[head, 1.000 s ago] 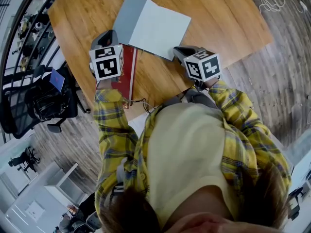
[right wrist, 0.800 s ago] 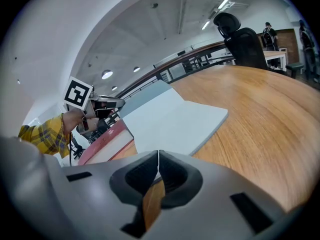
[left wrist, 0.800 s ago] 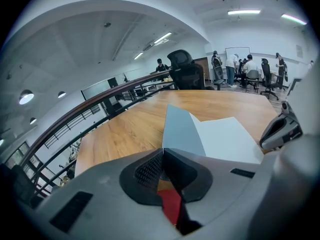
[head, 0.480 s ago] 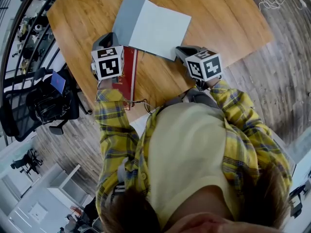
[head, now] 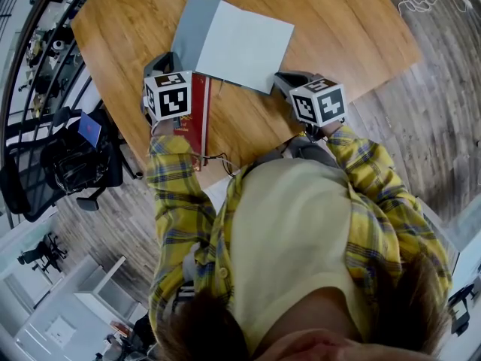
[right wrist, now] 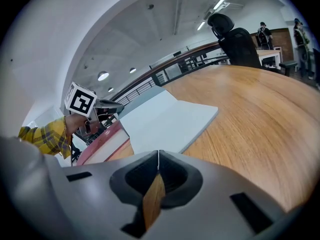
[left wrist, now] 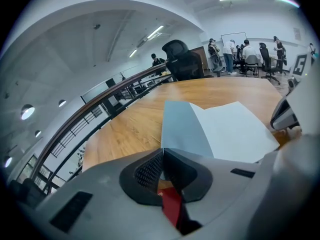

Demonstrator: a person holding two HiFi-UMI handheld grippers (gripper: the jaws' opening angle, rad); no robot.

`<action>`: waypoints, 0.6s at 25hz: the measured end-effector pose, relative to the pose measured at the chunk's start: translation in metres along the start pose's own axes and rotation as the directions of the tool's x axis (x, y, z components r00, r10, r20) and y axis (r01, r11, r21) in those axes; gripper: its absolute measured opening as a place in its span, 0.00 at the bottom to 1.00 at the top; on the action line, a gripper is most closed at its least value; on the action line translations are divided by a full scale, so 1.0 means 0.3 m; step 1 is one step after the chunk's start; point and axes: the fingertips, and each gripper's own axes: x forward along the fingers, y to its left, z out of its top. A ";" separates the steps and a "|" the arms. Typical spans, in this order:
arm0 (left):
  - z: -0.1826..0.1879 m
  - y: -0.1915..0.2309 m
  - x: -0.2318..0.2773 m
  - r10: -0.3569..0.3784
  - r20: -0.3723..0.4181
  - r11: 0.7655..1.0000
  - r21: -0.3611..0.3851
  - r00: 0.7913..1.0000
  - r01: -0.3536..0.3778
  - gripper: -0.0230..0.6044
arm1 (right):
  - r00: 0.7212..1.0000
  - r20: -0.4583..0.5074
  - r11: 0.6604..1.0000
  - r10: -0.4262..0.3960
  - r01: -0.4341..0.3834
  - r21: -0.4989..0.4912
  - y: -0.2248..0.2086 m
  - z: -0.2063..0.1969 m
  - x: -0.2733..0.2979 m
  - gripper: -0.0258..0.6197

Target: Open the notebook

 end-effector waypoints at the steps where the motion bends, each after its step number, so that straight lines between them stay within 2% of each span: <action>1: 0.000 0.003 0.002 0.004 0.003 1.000 0.000 1.000 -0.004 0.05 | 1.000 0.001 1.000 0.000 0.000 0.000 0.001 -0.002 -0.002 0.14; 7: -0.015 0.005 0.003 0.028 0.002 1.000 -0.014 1.000 -0.028 0.05 | 1.000 0.004 1.000 -0.004 0.004 0.005 0.000 -0.007 -0.016 0.14; 15: -0.017 0.022 -0.008 0.129 0.028 0.989 0.067 0.991 -0.131 0.06 | 1.000 0.010 1.000 -0.002 0.002 0.010 0.011 -0.018 -0.027 0.14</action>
